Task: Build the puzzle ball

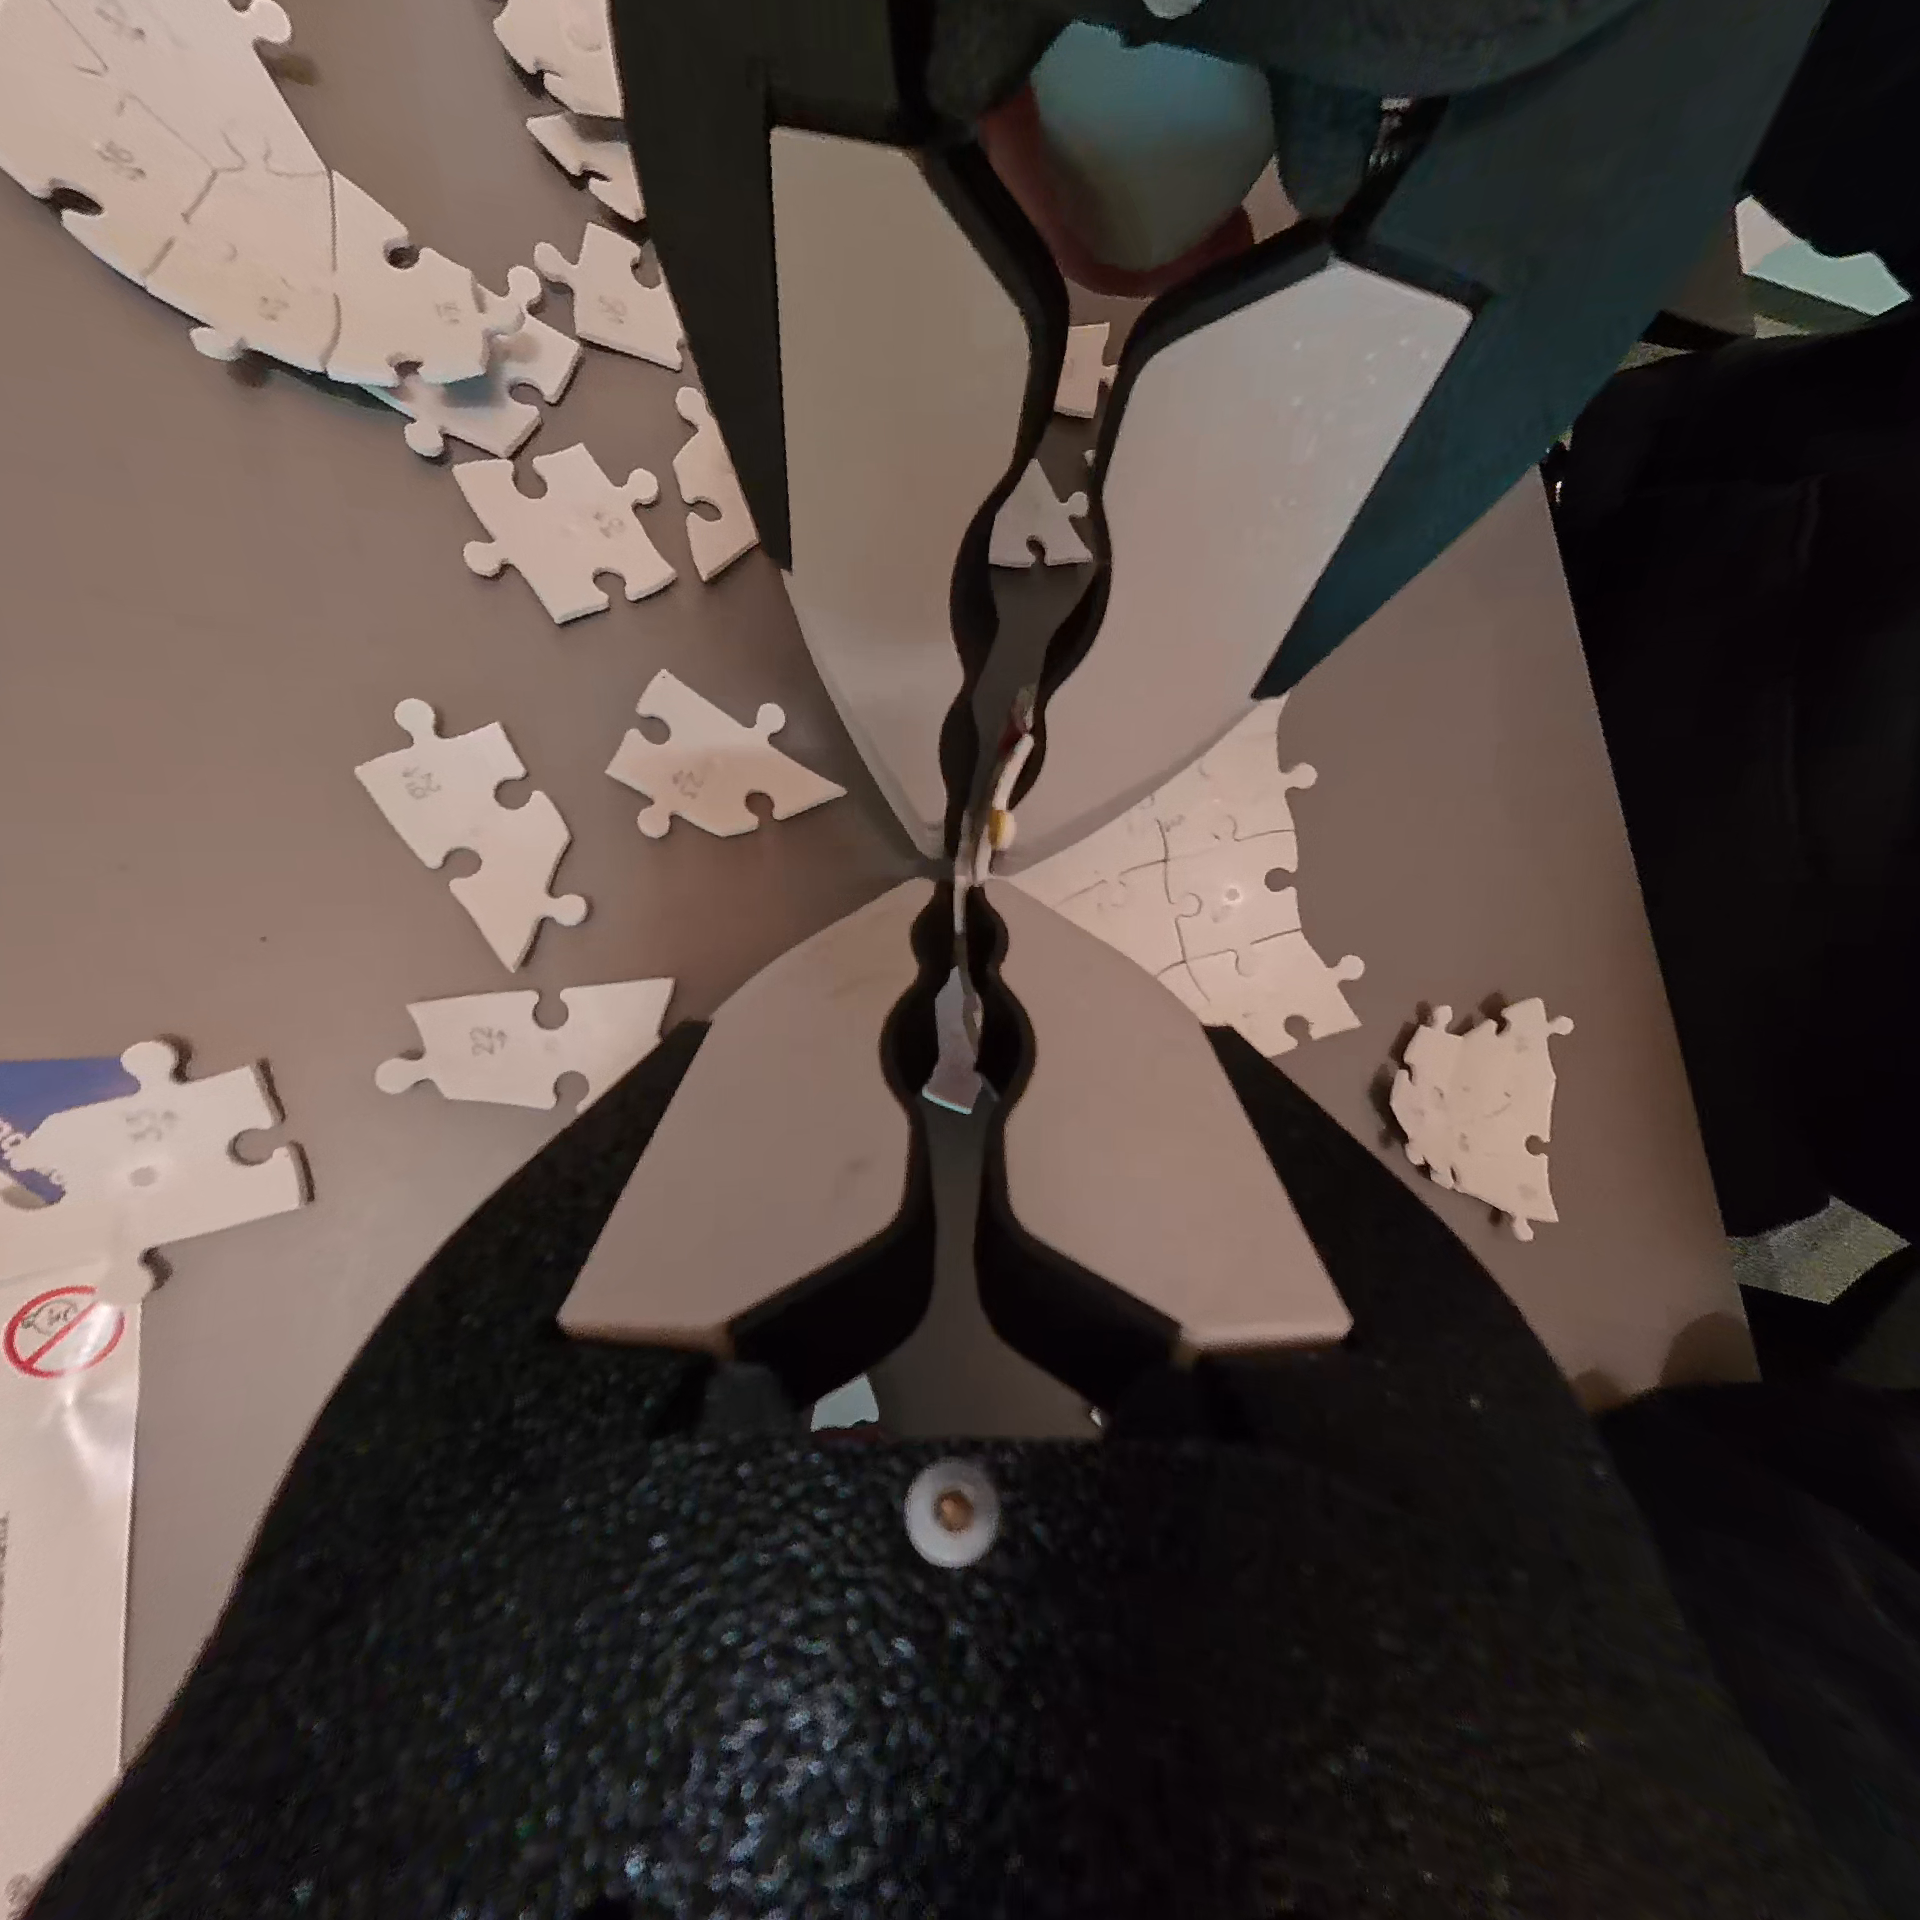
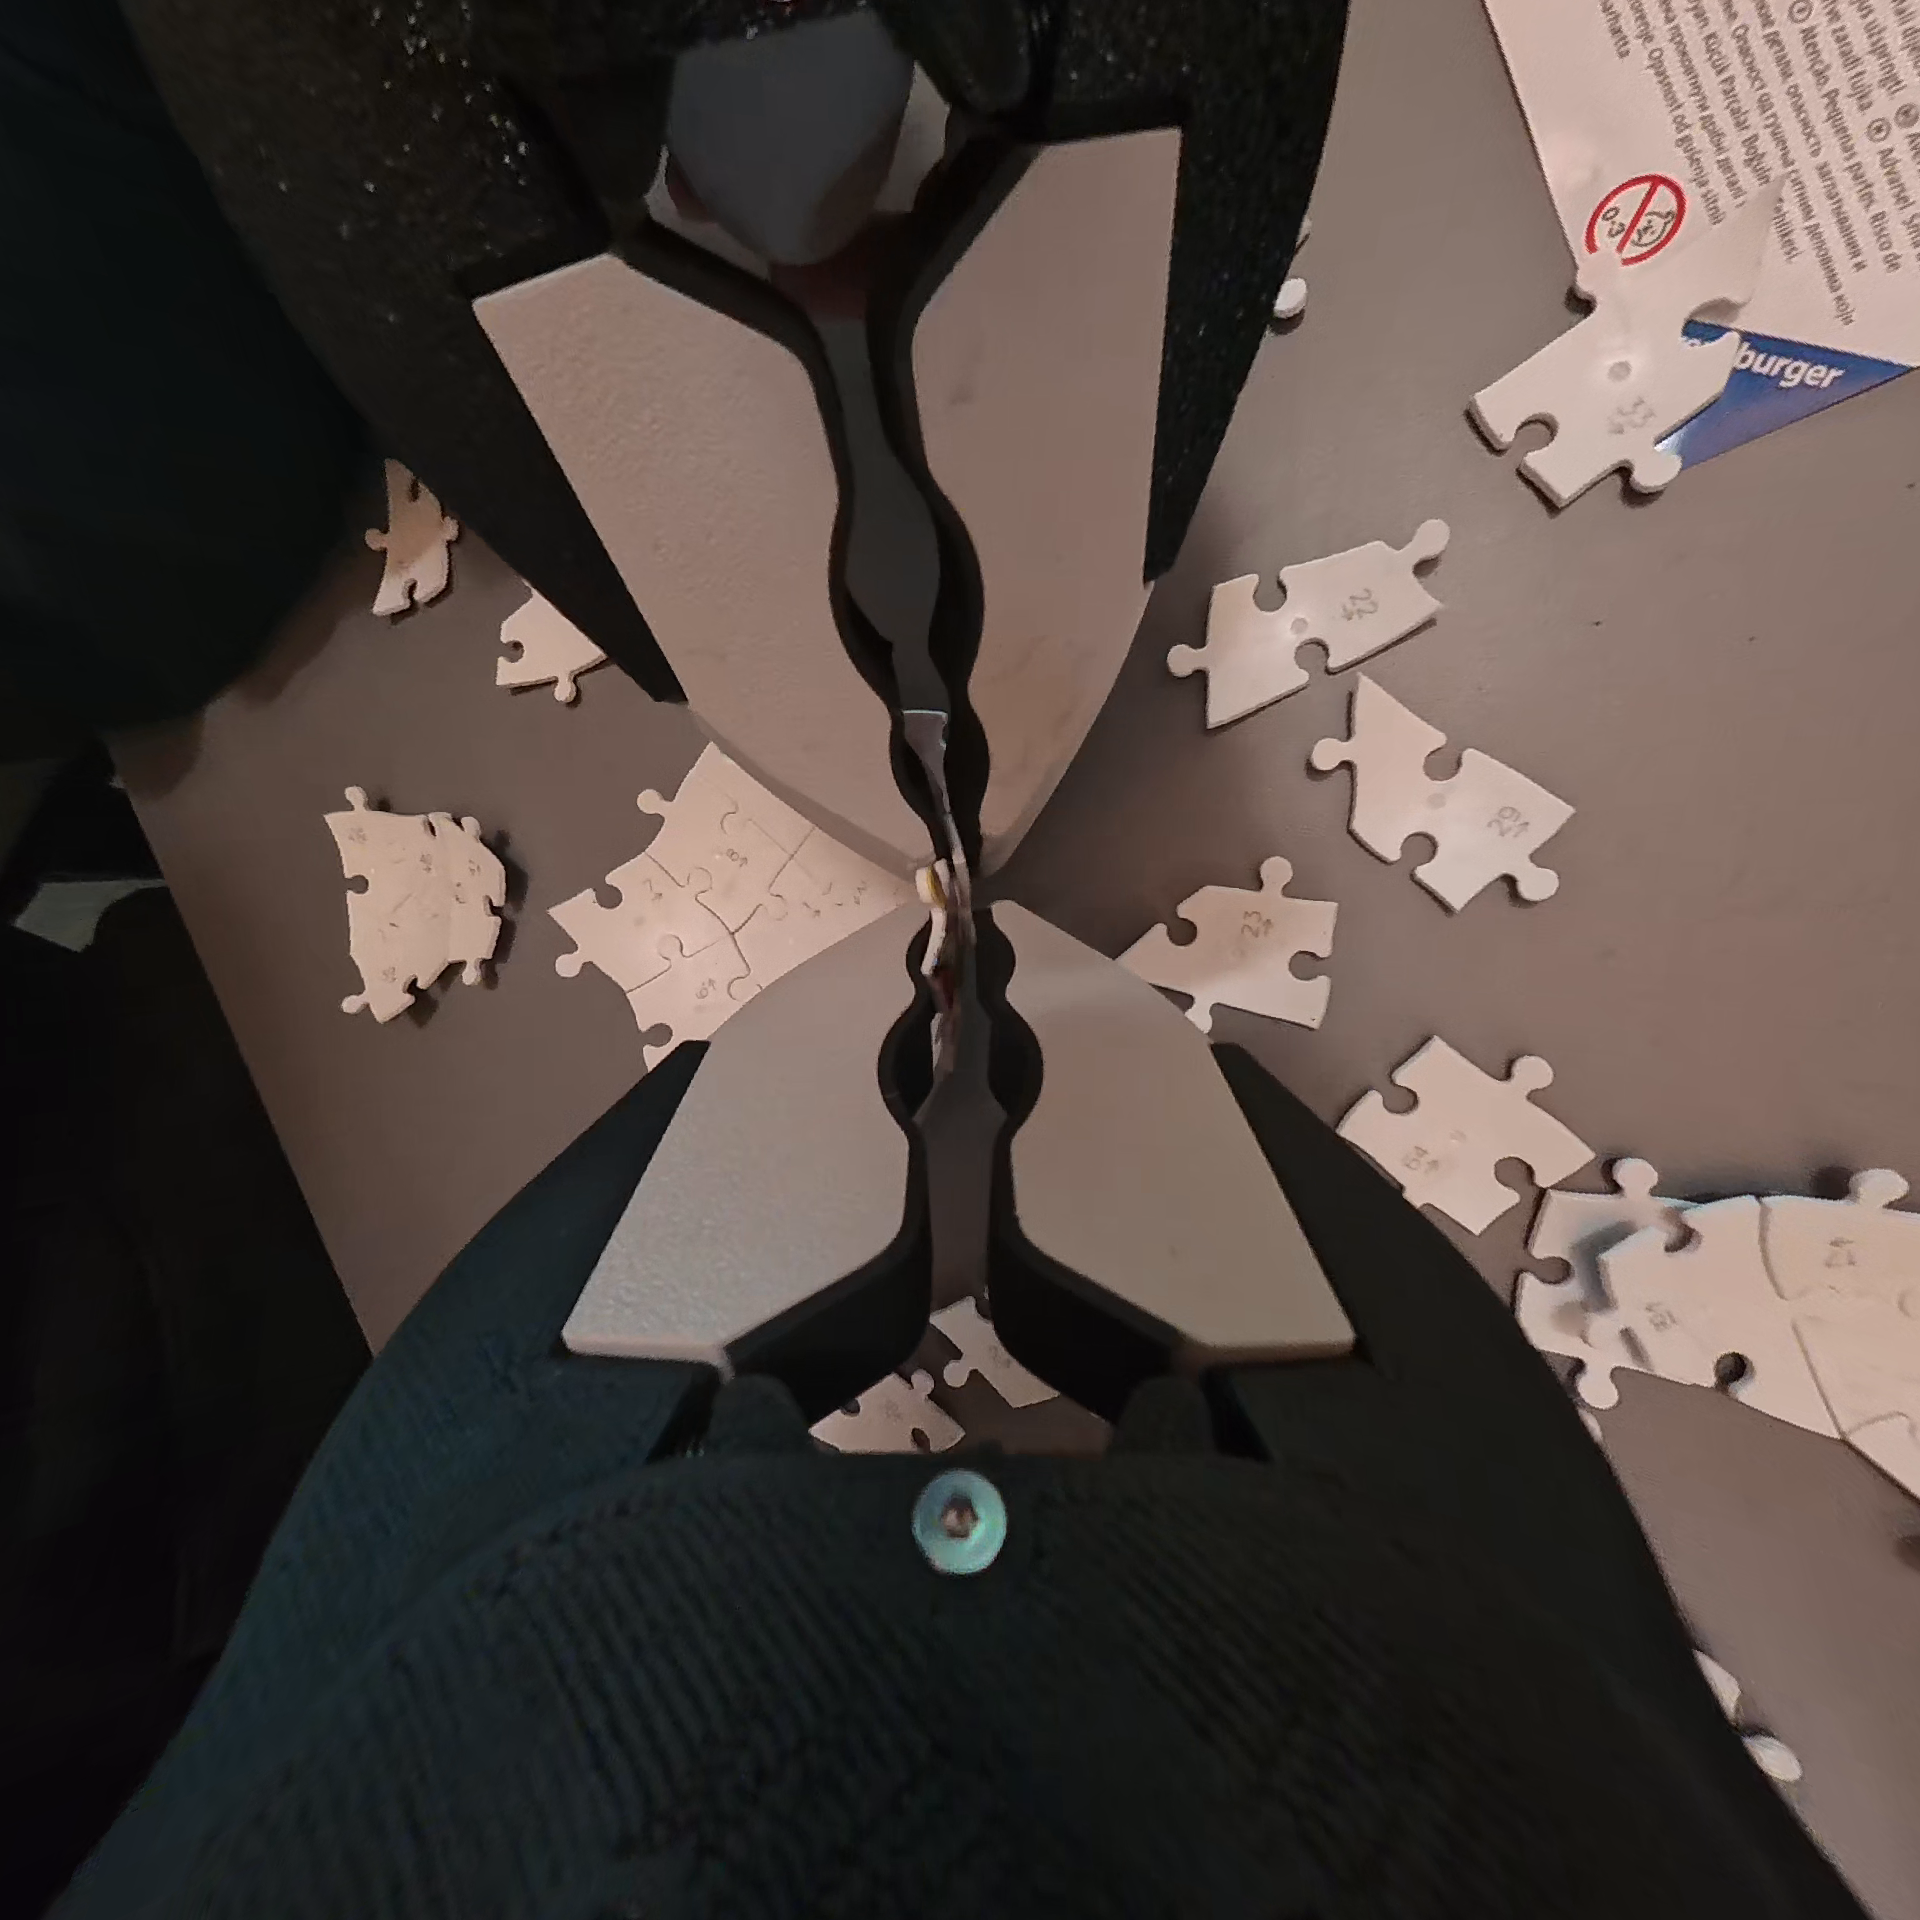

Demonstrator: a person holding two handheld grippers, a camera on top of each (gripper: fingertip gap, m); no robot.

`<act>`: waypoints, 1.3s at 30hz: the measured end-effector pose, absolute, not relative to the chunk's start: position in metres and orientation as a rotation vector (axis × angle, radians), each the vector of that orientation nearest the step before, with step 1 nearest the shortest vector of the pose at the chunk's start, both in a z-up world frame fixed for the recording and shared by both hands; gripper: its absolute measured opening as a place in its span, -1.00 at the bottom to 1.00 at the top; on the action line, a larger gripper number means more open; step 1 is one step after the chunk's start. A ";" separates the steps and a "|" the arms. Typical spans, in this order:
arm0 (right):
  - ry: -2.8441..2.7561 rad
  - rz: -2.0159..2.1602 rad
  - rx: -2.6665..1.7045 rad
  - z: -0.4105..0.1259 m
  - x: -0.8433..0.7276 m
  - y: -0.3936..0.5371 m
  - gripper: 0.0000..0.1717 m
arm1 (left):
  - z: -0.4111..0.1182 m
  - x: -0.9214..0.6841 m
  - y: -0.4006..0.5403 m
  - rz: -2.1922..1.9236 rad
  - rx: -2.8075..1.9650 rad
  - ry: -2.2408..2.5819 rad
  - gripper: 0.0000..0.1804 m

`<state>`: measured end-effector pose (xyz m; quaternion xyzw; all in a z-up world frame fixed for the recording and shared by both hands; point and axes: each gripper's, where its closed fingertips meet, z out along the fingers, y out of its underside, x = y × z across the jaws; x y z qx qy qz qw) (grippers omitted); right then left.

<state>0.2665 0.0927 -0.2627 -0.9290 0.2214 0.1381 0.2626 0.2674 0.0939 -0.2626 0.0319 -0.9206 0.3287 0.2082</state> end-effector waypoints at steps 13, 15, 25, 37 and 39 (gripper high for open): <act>0.614 0.404 -2.485 -0.262 0.268 0.090 -0.90 | -0.263 0.270 0.091 0.927 0.104 -2.571 -0.99; 0.568 0.369 -2.502 -0.258 0.268 0.090 -0.88 | -0.262 0.269 0.090 0.934 0.104 -2.563 -0.99; 0.498 0.261 -2.502 -0.250 0.275 0.089 -0.89 | -0.262 0.270 0.091 0.927 0.111 -2.569 -0.99; 0.663 0.330 -2.438 -0.249 0.280 0.086 -0.97 | -0.261 0.275 0.089 0.998 0.031 -2.627 -0.98; 0.669 0.333 -2.439 -0.250 0.280 0.086 -0.97 | -0.262 0.275 0.088 0.995 0.038 -2.622 -0.98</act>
